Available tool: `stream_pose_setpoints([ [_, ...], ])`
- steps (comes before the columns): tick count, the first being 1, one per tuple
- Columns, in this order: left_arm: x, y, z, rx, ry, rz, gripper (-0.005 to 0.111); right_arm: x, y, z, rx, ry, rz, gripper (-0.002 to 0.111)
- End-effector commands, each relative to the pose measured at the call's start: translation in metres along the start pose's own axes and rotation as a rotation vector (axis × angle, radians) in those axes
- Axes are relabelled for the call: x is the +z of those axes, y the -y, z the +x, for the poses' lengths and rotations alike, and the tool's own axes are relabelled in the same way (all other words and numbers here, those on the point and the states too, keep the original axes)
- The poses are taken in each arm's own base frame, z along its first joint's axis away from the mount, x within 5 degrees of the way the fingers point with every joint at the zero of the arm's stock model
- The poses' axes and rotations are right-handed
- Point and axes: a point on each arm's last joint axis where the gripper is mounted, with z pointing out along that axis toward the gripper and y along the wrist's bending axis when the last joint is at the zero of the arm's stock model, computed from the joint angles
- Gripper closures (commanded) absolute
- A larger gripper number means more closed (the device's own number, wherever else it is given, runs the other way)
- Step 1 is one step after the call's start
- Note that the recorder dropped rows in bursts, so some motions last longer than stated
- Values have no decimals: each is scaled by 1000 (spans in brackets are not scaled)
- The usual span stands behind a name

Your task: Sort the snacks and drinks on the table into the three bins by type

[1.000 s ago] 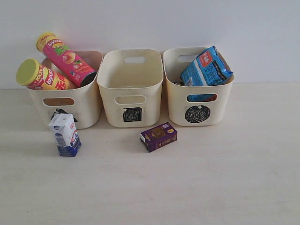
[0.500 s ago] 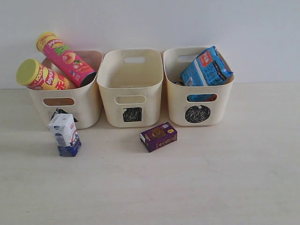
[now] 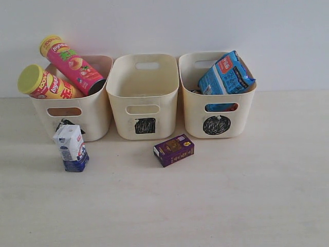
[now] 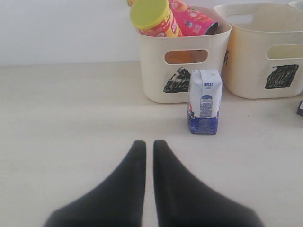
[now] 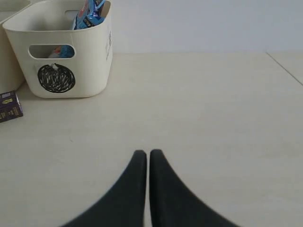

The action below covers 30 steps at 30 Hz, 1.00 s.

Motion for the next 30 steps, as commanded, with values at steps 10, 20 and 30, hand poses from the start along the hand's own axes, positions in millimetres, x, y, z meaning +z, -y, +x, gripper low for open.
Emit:
stream_pose_setpoints([
  [10,-5,-2,-29,-316,327,34,102,0,0,1,-7,5,2,108],
  [20,-23,-12,-59,-752,718,140,102,0,0,1,-7,5,2,108],
  [30,15,4,-176,-346,561,176,102,0,0,1,-7,5,2,108],
])
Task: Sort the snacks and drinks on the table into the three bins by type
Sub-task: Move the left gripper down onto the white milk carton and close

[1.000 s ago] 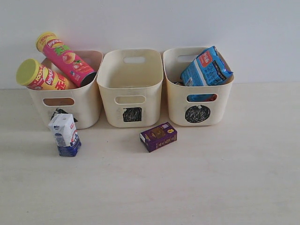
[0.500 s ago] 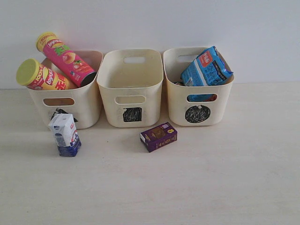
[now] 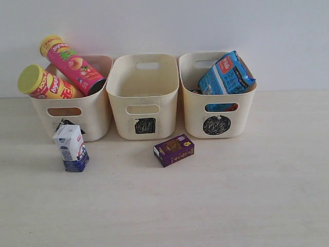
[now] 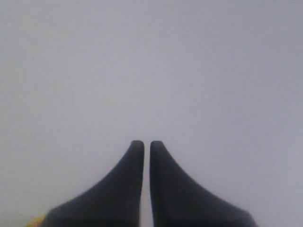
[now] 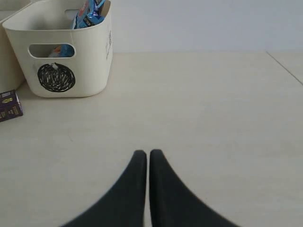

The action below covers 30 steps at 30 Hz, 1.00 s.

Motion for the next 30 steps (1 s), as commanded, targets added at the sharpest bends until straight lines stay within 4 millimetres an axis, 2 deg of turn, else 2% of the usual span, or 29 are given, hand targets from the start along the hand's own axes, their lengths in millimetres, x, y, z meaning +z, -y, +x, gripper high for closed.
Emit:
stream_pose_setpoints([
  [1,58,1,18,263,-303,-4,102,0,0,0,-7,8,2,108],
  [2,67,-4,26,321,-378,-25,102,0,0,0,-7,8,2,108],
  [4,92,-29,56,526,-642,-132,102,0,0,0,-7,8,2,108],
  [7,105,-52,96,653,-912,-226,102,0,0,0,-7,8,2,108],
  [8,109,-54,110,690,-997,-230,102,0,0,0,-7,8,2,108],
  [12,115,-53,136,701,-1143,-226,102,0,0,0,-7,8,2,108],
  [17,104,-42,159,529,-1004,-3,102,0,0,0,-7,8,2,108],
  [20,95,-41,171,465,-987,58,102,0,0,0,-7,8,2,108],
  [23,88,-45,183,391,-987,51,102,0,0,0,-7,8,2,108],
  [30,73,-52,205,377,-963,126,102,0,0,0,-7,8,2,108],
])
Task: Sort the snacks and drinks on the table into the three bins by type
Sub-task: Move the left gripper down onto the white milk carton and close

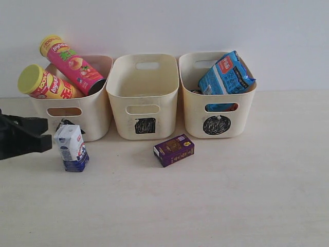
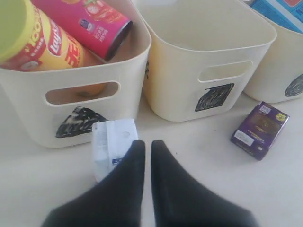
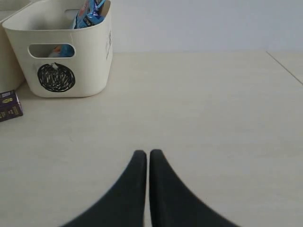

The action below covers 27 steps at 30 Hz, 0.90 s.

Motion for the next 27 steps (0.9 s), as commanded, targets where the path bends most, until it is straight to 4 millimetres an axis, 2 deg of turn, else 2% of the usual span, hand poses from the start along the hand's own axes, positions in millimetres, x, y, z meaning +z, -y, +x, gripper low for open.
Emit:
stream_pose_setpoints([
  [1,6,6,13,34,59,66,102,0,0,0,-7,8,2,108],
  [3,8,8,17,58,69,85,97,0,0,0,-7,8,2,108],
  [6,12,8,24,107,47,101,75,0,0,0,-7,8,2,108],
  [11,23,5,33,63,31,86,-1,0,0,0,-7,8,2,108],
  [17,41,-3,49,-5,-9,32,-1,0,0,0,-7,8,2,108],
  [22,55,-5,50,2,27,43,-1,0,0,0,-7,8,2,108],
  [27,67,-13,48,3,43,-25,-1,0,0,0,-7,8,2,108],
])
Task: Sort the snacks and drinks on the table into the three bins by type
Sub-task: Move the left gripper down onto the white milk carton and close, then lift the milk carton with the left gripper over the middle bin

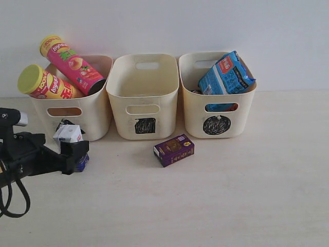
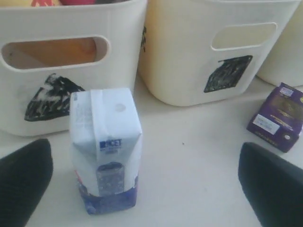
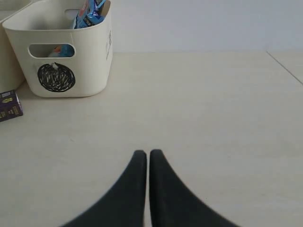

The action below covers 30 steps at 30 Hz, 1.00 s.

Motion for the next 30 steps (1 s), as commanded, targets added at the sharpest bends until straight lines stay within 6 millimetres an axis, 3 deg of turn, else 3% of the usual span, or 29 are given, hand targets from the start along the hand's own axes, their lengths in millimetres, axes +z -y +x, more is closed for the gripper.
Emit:
stream_pose_setpoints([
  [1,10,-6,-4,8,33,-58,-1,0,0,0,-7,8,2,108],
  [19,52,-15,9,3,-3,-68,3,0,0,0,-2,10,0,108],
  [26,67,-17,17,0,-24,-68,36,0,0,0,-2,10,0,108],
  [30,72,-19,20,-1,-34,-69,65,0,0,0,-2,10,0,108],
])
